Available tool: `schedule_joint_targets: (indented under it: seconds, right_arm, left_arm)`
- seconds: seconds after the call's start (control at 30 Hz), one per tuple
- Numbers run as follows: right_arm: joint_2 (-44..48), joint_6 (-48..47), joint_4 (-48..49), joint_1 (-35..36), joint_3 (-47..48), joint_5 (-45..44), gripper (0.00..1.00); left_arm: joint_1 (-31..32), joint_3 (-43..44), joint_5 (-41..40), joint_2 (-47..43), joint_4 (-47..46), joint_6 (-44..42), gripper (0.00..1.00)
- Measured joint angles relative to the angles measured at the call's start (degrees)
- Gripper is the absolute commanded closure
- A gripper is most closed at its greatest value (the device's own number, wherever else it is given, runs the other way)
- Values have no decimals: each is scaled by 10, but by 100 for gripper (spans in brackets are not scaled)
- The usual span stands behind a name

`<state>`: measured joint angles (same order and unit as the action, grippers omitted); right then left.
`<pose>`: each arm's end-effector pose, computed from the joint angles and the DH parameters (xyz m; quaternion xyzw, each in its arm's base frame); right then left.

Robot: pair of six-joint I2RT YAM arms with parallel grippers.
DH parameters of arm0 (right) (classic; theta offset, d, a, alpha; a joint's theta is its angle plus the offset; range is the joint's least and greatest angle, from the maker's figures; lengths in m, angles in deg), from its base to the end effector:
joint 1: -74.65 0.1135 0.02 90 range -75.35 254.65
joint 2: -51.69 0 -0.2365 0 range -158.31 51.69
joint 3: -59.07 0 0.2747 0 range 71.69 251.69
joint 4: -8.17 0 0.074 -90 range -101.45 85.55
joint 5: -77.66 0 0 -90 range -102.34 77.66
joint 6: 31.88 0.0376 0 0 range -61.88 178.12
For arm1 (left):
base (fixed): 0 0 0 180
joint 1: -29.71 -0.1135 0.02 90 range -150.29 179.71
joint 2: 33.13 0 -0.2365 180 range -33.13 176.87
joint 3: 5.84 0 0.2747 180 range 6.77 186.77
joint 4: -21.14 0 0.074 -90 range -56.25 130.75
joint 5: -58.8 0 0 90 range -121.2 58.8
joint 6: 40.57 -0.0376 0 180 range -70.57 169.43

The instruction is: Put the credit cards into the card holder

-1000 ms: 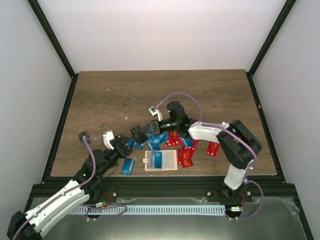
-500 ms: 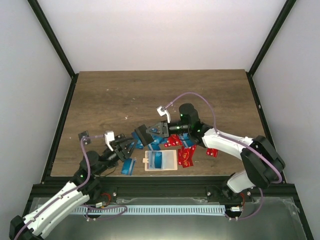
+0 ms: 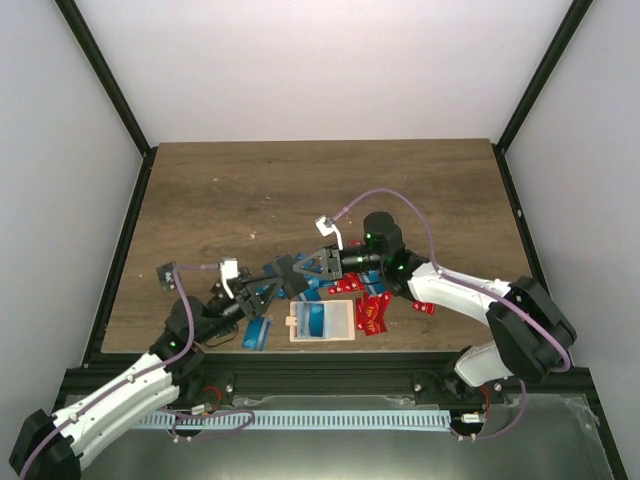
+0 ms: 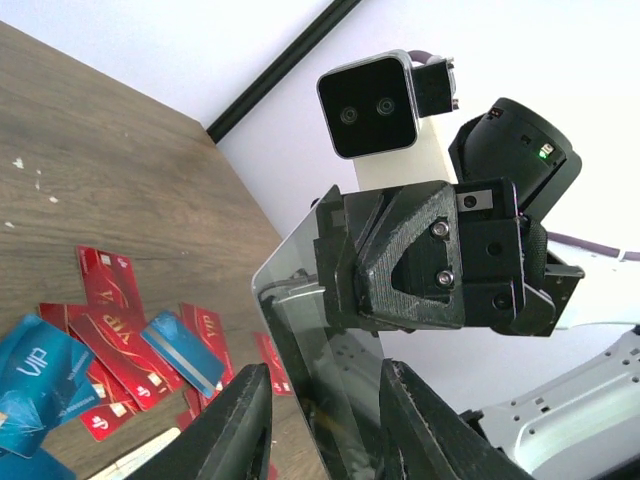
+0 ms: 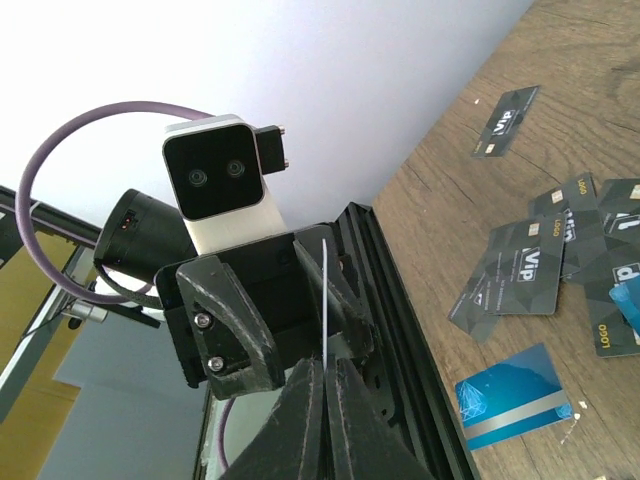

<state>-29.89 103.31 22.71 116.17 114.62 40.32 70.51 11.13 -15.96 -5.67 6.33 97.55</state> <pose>0.2251 0.2392 0.2076 -0.2583 0.7026 0.6391 0.1766 0.1375 -0.1318 0.1809 0.0540 0.6788 -0.5734 0.4556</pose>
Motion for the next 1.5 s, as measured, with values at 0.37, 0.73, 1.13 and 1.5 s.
schedule_joint_targets:
  seconds: [0.37, 0.73, 1.13, 1.5]
  right_arm:
    - [1, -3, -12, 3, 1, -12, 51]
    - [46, -38, -225, 57, -25, -226, 32]
    - [-24, 38, -278, 123, -64, -342, 32]
    - [-62, 61, -261, 132, -64, -354, 34]
  left_arm:
    - [0, 5, 12, 44, -43, 7, 96]
    - [0, 20, -99, 22, 214, -44, 96]
    - [0, 20, -121, 61, 322, -64, 96]
    - [0, 20, -103, 87, 314, -67, 96]
